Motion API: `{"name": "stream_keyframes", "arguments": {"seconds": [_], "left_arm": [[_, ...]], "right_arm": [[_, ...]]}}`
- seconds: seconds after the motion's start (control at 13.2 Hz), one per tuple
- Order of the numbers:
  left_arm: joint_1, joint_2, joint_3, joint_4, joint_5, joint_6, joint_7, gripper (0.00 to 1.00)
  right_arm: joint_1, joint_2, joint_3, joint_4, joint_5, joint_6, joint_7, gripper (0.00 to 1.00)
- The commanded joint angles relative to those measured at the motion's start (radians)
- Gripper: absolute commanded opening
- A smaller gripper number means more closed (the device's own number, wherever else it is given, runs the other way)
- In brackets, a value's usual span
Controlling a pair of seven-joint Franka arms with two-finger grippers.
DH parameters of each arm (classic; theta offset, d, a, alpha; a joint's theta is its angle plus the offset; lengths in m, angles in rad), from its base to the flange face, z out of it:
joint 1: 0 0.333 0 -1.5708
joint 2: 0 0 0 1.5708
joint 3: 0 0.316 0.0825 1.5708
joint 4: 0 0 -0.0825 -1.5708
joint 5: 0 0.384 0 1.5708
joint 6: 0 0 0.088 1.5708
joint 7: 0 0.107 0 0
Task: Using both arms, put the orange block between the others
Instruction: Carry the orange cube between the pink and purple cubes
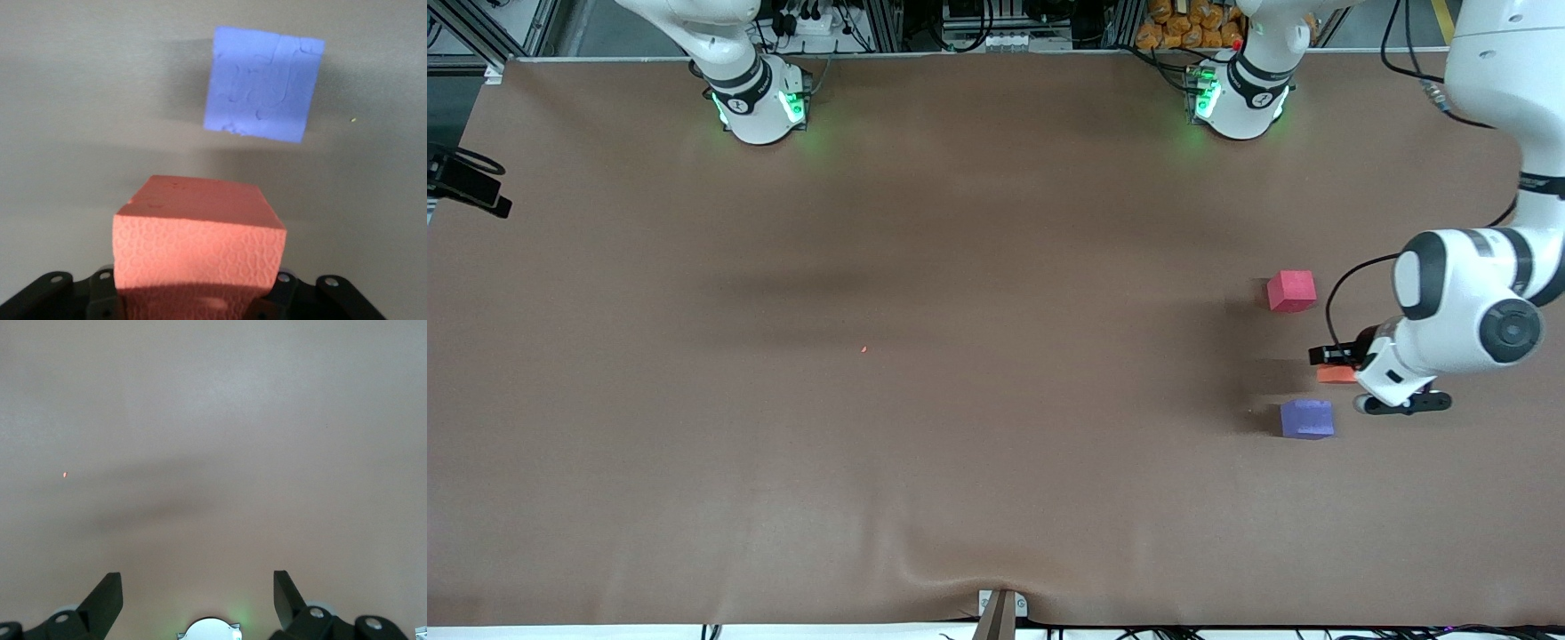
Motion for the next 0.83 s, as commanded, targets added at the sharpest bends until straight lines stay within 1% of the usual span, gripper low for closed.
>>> {"name": "stream_keyframes", "arguments": {"seconds": [0.0, 0.3, 0.76], "left_arm": [[0.005, -0.021, -0.008, -0.089, -0.001, 0.096, -0.053, 0.0], [-0.003, -0.015, -0.011, -0.095, 0.0, 0.099, -0.114, 0.0], [-0.004, 0.02, -0.018, -0.119, 0.0, 0.174, -0.136, 0.0]], "right_arm": [[-0.01, 0.012, 0.018, 0.007, -0.002, -0.003, 0.019, 1.0], [-0.024, 0.045, 0.017, 0.005, 0.046, 0.01, 0.02, 1.0], [-0.01, 0.045, 0.015, 0.005, 0.043, 0.002, 0.019, 1.0]]}}
